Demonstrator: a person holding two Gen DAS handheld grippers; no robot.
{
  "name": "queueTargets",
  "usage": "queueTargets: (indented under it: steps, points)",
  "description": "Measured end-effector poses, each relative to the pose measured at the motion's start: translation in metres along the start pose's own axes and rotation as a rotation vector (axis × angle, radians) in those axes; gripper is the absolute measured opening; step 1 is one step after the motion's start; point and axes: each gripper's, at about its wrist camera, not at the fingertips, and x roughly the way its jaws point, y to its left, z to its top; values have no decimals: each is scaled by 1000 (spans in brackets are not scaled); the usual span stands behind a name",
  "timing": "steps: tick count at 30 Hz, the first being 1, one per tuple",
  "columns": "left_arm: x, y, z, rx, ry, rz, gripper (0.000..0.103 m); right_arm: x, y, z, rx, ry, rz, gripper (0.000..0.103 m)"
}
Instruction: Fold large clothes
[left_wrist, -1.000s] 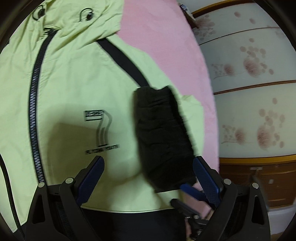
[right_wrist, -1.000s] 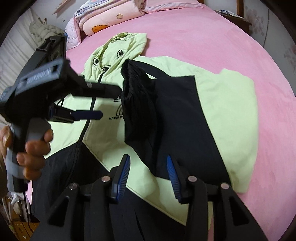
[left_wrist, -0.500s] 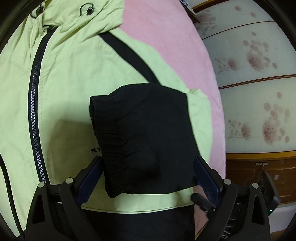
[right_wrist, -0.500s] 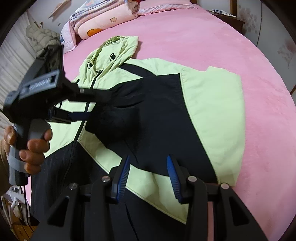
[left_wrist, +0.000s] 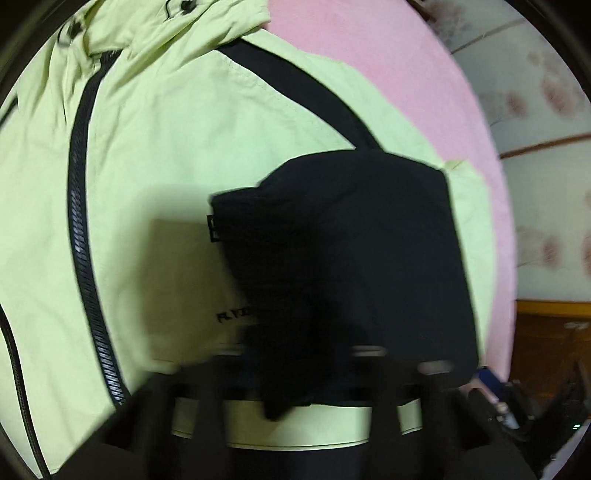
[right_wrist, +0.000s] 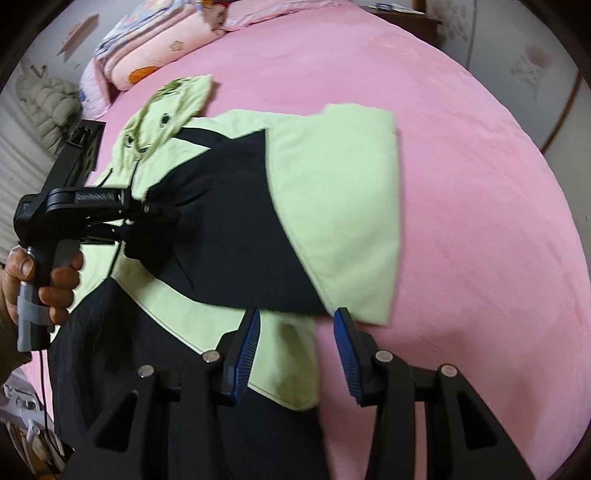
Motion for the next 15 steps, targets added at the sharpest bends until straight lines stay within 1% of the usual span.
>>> queueTargets:
  steps: [1,4,7,11,13,15]
  points:
    - [-3,-3,1,0,-3,14,8,0,-4,-2,10,4,-6,42]
    - [-28,-21,2,23,-72,30,7,-2,-11,-5,29,5,-13,42]
    - [-74,-48,4,62,-188,8,7,0,-13,-9,41,14,-10,42]
    - [-145,-77,9,99,-358,-28,7,6,-12,-10,54,25,-1,42]
    - [-171,-89,10,127,-418,-31,7,9,-10,-7,55,13,2,42]
    - [-186,-93,8,149,-451,-19,7,12,-6,-1,53,-7,4,42]
